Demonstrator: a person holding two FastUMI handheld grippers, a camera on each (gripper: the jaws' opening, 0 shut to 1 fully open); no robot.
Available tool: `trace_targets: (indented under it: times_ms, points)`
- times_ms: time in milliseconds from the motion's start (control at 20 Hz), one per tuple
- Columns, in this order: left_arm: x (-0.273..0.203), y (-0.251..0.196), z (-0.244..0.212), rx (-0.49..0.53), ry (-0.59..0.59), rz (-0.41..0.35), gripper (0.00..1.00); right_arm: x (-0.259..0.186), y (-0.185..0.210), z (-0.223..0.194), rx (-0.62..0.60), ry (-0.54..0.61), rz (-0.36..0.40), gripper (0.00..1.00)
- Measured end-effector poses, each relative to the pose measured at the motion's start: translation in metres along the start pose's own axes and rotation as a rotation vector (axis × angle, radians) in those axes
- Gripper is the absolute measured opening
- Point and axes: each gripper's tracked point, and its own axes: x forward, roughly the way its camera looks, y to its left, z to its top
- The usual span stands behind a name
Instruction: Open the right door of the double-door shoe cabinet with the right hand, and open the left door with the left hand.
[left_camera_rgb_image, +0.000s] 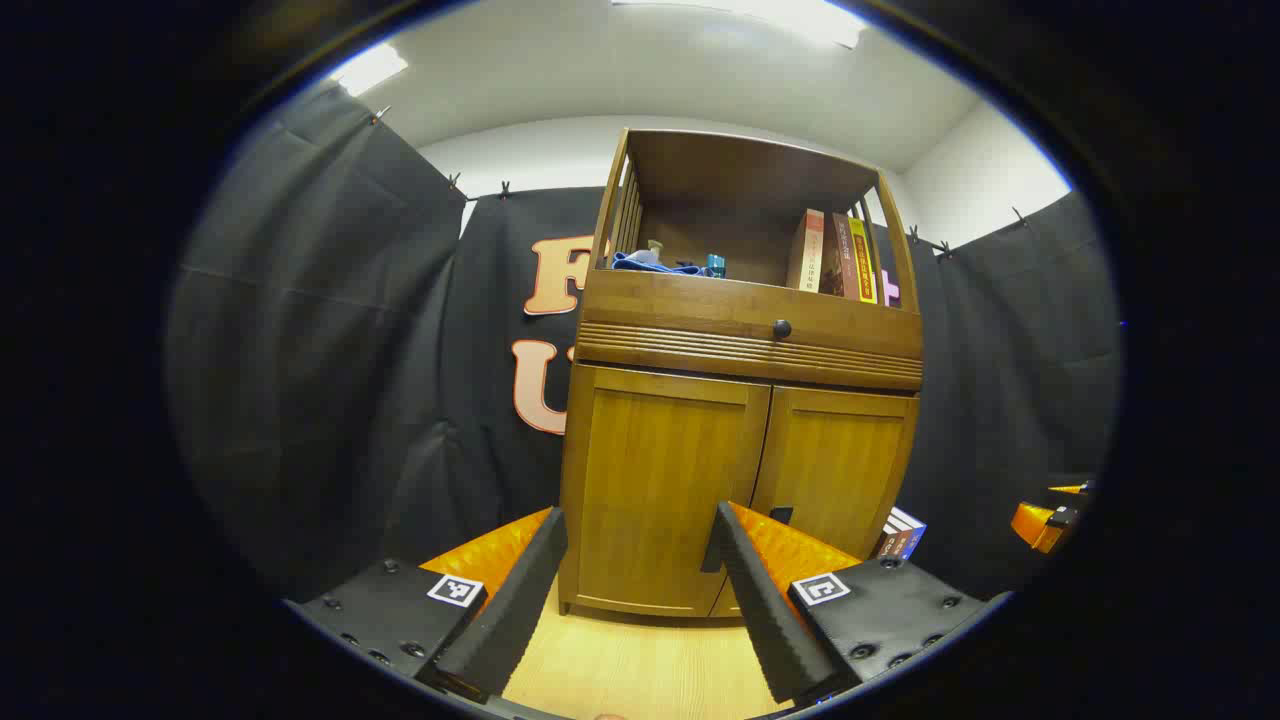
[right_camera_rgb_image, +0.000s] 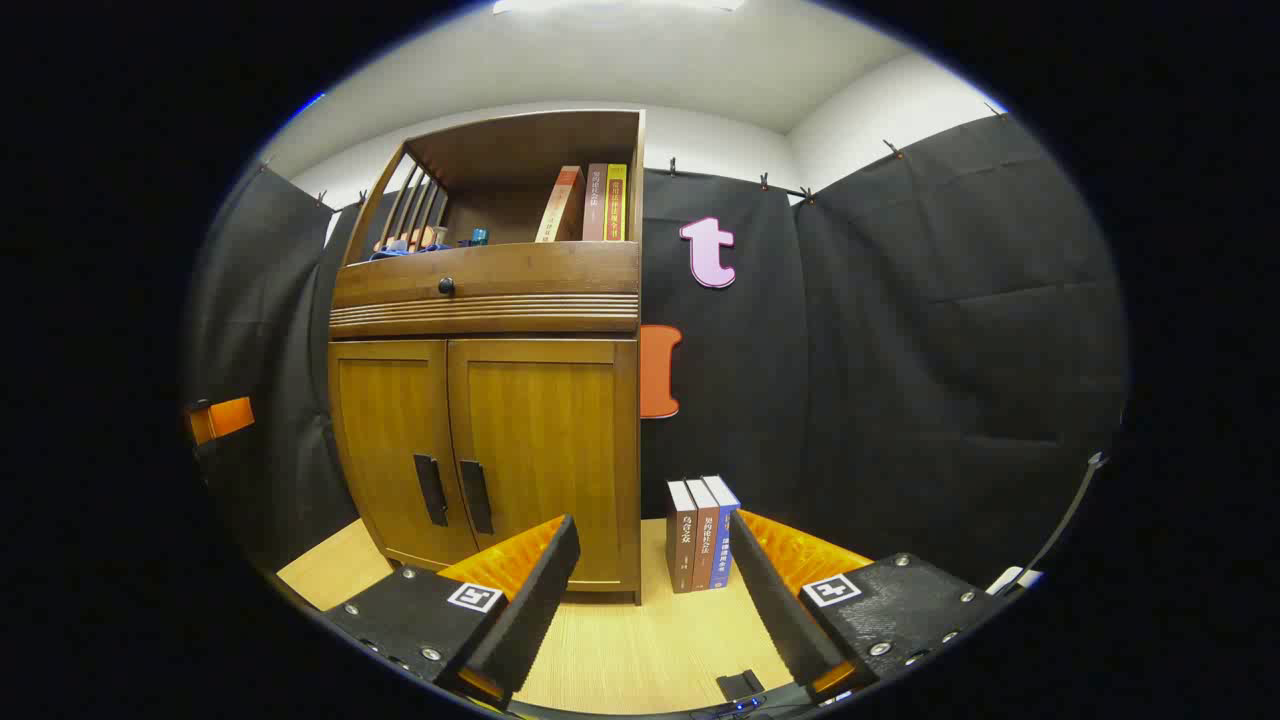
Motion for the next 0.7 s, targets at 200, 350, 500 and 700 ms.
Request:
trace_targets:
  times_ms: [200,350,500,700]
  points:
    - [-0.004,0.007,0.003,0.026,-0.001,0.009,0.96,-0.001,0.004,0.004,-0.005,-0.009,-0.004,0.93]
    - [0.004,0.024,0.011,0.056,-0.016,0.005,0.96,0.003,0.015,0.007,-0.008,-0.012,-0.019,0.93]
    - [0.019,0.047,0.013,0.066,-0.013,0.004,0.95,0.006,0.03,0.009,-0.008,-0.011,-0.055,0.93]
    - [0.037,0.07,0.002,0.03,0.007,-0.036,0.96,0.008,0.063,0.01,-0.014,-0.022,-0.081,0.93]
